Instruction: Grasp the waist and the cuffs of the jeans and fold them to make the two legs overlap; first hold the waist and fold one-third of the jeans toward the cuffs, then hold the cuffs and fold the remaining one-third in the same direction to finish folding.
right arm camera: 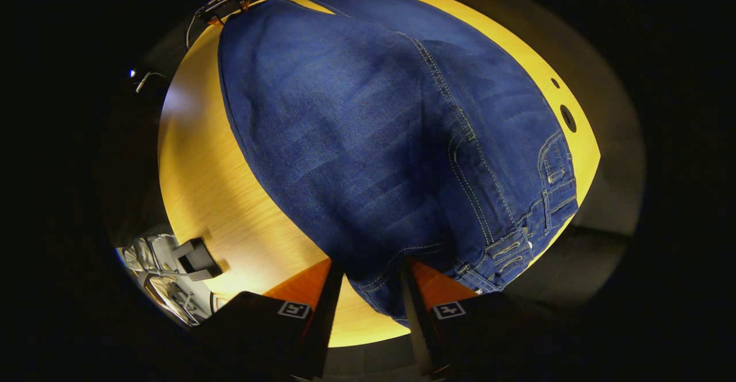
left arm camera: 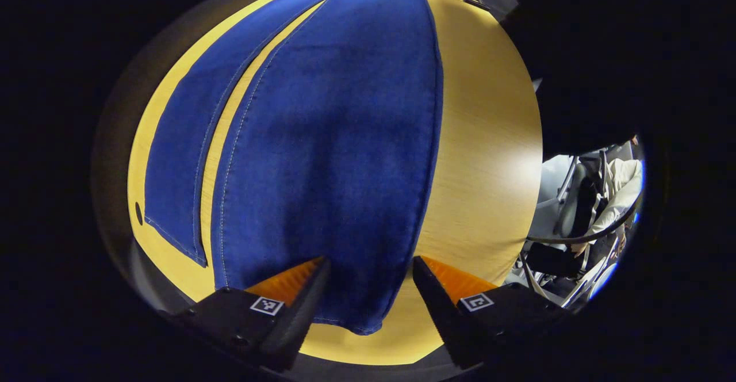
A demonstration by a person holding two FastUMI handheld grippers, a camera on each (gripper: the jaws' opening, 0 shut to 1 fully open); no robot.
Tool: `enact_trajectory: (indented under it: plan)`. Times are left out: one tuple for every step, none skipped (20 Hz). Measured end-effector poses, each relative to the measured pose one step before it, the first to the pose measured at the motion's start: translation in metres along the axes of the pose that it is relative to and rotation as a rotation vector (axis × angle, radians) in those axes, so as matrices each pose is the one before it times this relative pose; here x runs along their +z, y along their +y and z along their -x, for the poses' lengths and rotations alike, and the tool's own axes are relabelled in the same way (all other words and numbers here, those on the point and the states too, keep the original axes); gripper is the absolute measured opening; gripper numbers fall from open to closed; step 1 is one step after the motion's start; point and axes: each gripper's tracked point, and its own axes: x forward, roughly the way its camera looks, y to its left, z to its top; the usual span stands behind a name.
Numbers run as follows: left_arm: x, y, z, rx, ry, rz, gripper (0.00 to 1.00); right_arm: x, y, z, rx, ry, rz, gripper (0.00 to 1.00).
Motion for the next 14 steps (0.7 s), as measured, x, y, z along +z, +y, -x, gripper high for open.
enact_trajectory:
  plan:
    - [0.00099,0.00659,0.00237,0.00874,-0.00165,0.02767,0.87,0.00828,-0.00442,0.00129,-0.0028,-0.02941,-0.05319,0.4]
    - [0.00208,0.01426,-0.00132,0.0221,-0.00144,0.02378,0.67,-0.0023,-0.0033,0.00248,0.01223,0.02014,-0.05159,0.19]
    - [-0.00056,0.00323,0.00304,-0.0234,0.00774,0.05731,0.46,0.00111,0.00395,0.00297,0.01692,-0.006,-0.04577,0.19]
    - [0.00267,0.00229,0.00132,-0.03195,-0.00841,0.05264,0.26,0.00116,-0.00131,-0.00028,0.00738,-0.00789,-0.03606,0.19]
    - [0.00323,0.00118,0.00128,-0.02135,-0.00017,0.03848,0.06,-0.00143,-0.0009,0.00346,0.01095,-0.00613,-0.03449,0.19]
    - [0.0029,0.00067,0.00356,-0.01874,-0.01799,0.01493,0.06,0.00206,-0.001,0.00485,0.00925,-0.02017,-0.03625,0.19]
    - [0.00211,0.00171,0.00654,-0.01561,-0.01657,0.00792,0.06,0.00487,-0.00114,0.00741,0.00817,-0.03256,-0.04714,0.19]
    - [0.0023,-0.00198,0.00984,-0.02116,-0.0171,0.01837,0.06,0.00831,-0.00103,0.0088,0.00513,-0.04039,-0.06079,0.19]
    - [0.00434,0.00635,0.00933,-0.00448,-0.02106,0.02239,0.06,0.01259,-0.00356,0.01158,0.00644,-0.05227,-0.06114,0.19]
    - [0.0042,0.01263,0.00964,0.01104,-0.02241,0.02838,0.06,0.01738,-0.00485,0.00953,0.00296,-0.06803,-0.05459,0.18]
    - [0.00752,0.02006,0.01021,0.03464,-0.02304,0.04984,0.06,0.02488,-0.00525,0.01128,-0.00859,-0.07674,-0.06042,0.19]
    - [0.0059,0.02322,0.01122,0.03982,-0.03199,0.07322,0.06,0.0263,-0.00594,0.00927,-0.02166,-0.069,-0.05071,0.19]
    - [0.01084,0.02014,0.01074,0.02306,-0.0325,0.08516,0.06,0.02239,-0.01122,0.00494,-0.03235,-0.0518,-0.03182,0.18]
    - [0.01778,0.01885,0.00762,0.01884,-0.03237,0.07218,0.06,0.02003,-0.00745,0.00137,-0.02305,-0.04422,-0.02206,0.18]
